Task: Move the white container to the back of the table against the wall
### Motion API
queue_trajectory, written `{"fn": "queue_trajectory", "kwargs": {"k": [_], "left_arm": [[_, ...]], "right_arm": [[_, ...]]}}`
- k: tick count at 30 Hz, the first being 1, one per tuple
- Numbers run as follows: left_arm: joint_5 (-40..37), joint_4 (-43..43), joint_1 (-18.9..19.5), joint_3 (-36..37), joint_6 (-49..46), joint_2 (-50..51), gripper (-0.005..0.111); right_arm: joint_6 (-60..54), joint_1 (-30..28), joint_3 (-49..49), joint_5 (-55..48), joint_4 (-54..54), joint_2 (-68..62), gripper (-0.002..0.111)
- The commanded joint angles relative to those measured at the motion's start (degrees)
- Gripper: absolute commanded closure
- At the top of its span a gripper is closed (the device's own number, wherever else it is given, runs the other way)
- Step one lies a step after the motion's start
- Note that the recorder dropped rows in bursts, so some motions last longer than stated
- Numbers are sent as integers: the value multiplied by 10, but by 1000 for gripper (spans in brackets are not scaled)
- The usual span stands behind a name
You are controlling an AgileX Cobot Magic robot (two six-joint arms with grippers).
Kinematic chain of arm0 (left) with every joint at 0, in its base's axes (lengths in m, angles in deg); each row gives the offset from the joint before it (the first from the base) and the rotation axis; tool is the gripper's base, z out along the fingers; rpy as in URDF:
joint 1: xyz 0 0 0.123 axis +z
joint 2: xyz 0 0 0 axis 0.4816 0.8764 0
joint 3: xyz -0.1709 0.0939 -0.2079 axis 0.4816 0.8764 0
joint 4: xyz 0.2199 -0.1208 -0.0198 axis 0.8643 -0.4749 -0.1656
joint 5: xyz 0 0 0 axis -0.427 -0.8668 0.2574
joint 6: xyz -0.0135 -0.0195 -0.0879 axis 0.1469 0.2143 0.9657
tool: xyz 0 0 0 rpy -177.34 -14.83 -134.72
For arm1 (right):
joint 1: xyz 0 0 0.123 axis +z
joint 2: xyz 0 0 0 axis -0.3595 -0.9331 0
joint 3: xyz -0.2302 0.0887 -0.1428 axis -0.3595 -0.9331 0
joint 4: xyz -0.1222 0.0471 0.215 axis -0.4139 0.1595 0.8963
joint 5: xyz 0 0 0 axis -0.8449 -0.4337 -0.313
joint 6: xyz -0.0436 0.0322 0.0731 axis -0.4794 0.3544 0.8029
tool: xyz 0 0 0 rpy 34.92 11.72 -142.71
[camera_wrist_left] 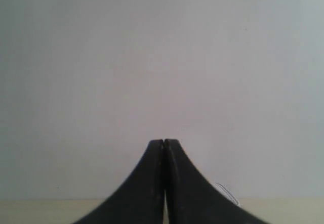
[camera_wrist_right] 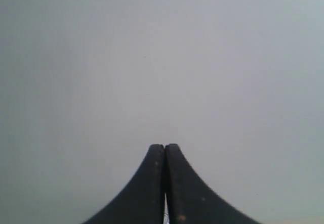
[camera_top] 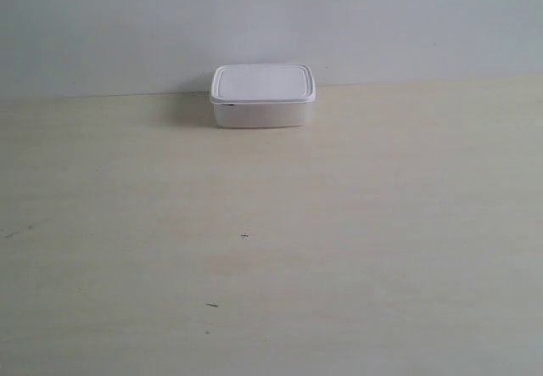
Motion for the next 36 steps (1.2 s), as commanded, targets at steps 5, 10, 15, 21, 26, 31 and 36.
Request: {"fn": "queue_trajectory", "kwargs": {"k": [5, 10, 15, 21, 26, 31, 36], "left_arm": [[-6, -1, 4, 2, 6, -3, 107], [-71, -1, 4, 2, 6, -15, 107], [-202, 30, 4, 2, 6, -46, 107], [-195, 141, 14, 25, 6, -70, 107], [-154, 182, 15, 68, -2, -70, 107], [-113, 202, 20, 112, -2, -77, 107], [-125, 204, 20, 118, -2, -87, 107]], "right_arm": [[-1, -4, -3, 4, -1, 2, 108], [-1, -4, -16, -5, -1, 2, 108], [-1, -4, -35, -37, -1, 2, 108], [-1, -4, -55, -62, -22, 2, 108], [-1, -4, -84, 60, -169, 2, 108], [-1, -4, -99, 56, -172, 2, 108], [-1, -4, -150, 57, -206, 2, 108]]}}
